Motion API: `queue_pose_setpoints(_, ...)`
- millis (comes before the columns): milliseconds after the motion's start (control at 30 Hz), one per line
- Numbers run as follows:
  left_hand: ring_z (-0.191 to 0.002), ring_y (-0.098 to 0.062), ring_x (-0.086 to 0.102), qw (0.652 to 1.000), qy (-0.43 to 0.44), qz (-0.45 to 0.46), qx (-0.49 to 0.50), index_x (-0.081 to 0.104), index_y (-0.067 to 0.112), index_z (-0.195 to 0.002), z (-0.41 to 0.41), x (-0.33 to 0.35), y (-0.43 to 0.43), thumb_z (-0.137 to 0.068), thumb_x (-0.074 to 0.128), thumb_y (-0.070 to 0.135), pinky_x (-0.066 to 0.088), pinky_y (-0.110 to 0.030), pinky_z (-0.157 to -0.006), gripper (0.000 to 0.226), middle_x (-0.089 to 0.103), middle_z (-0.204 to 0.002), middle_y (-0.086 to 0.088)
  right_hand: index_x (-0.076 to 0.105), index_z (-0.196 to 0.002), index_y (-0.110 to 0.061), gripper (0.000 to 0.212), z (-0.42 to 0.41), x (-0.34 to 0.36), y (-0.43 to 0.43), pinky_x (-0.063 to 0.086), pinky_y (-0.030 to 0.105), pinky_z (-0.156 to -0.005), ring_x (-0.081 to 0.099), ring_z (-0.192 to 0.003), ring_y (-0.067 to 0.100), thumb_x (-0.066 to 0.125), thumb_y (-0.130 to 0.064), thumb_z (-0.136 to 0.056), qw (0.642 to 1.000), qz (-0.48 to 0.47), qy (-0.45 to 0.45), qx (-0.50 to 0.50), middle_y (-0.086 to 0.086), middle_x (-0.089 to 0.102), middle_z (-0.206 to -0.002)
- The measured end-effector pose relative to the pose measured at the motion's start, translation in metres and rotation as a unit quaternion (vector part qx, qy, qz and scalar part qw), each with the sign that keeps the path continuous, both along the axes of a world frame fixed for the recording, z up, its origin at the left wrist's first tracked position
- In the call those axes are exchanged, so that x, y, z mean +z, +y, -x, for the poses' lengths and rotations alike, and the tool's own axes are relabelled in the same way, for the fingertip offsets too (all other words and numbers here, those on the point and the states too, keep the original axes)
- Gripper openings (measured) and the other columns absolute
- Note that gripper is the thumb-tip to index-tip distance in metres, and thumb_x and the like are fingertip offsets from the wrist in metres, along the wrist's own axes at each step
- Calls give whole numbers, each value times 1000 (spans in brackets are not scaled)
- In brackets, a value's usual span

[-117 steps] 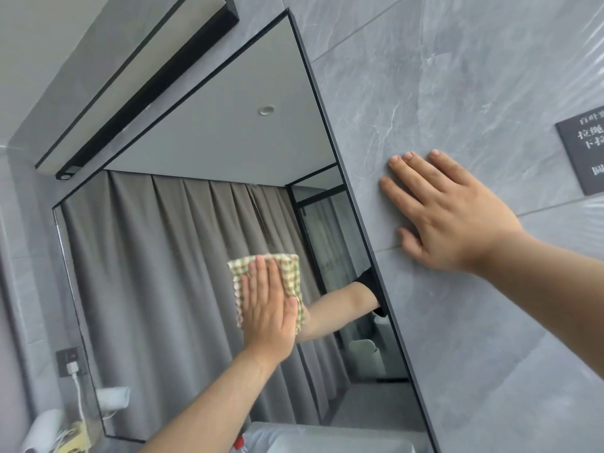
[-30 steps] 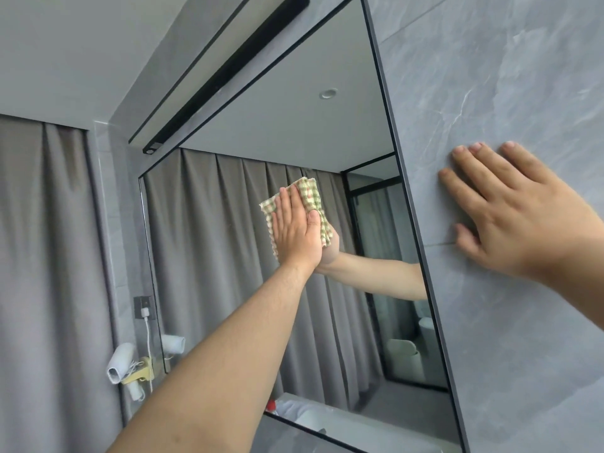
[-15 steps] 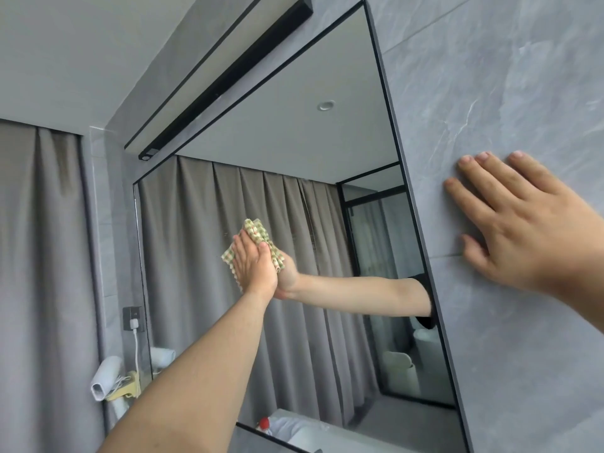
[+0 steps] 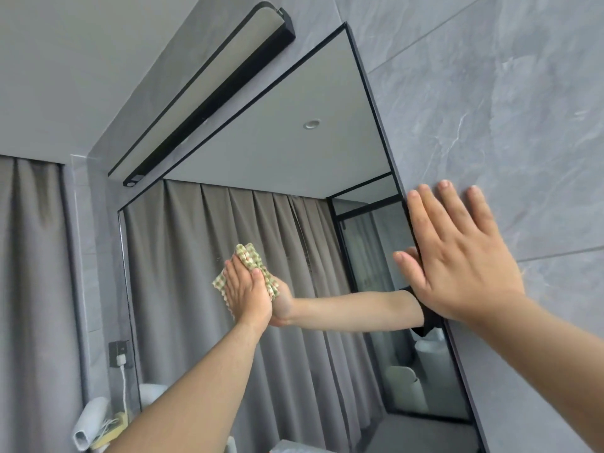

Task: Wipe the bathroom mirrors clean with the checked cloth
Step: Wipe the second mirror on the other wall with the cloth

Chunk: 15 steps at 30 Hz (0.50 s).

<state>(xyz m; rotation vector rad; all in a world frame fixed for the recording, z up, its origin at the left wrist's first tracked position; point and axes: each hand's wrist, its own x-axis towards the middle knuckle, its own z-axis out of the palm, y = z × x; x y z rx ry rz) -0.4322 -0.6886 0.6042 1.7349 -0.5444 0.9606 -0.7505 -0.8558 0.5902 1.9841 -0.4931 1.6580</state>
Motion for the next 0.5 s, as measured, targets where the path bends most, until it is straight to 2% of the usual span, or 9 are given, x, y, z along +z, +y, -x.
queue_pose_setpoints(200, -153, -11, 0, 1000, -28, 10, -5, 6, 20, -159, -19, -4, 9, -106, 28, 30, -5, -31, -124, 58, 3, -167, 2, 34, -149, 2, 71, -5, -1, -2, 16, 63, -116, 30, -139, 49, 30, -46, -98, 1000, 16, -4, -22, 26, 40, -149)
queue_pose_setpoints(333, -153, -18, 5, 998, 36, 58, 2, 13, 17, -159, -55, 6, 29, -107, 29, 29, -3, -33, -123, 56, 9, -167, -6, 35, -149, 2, 70, -5, -1, -2, 16, 62, -117, 31, -139, 49, 32, -46, -98, 1000, 15, -15, -23, 27, 41, -149)
queue_pose_setpoints(500, -150, -27, 20, 992, 65, 101, 31, 22, 13, -157, -91, -3, 47, -106, 31, 27, 6, -40, -123, 54, 24, -162, -14, 35, -149, 1, 71, -5, 0, -3, 16, 61, -117, 31, -139, 49, 34, -46, -97, 999, 25, -18, -27, 26, 42, -148)
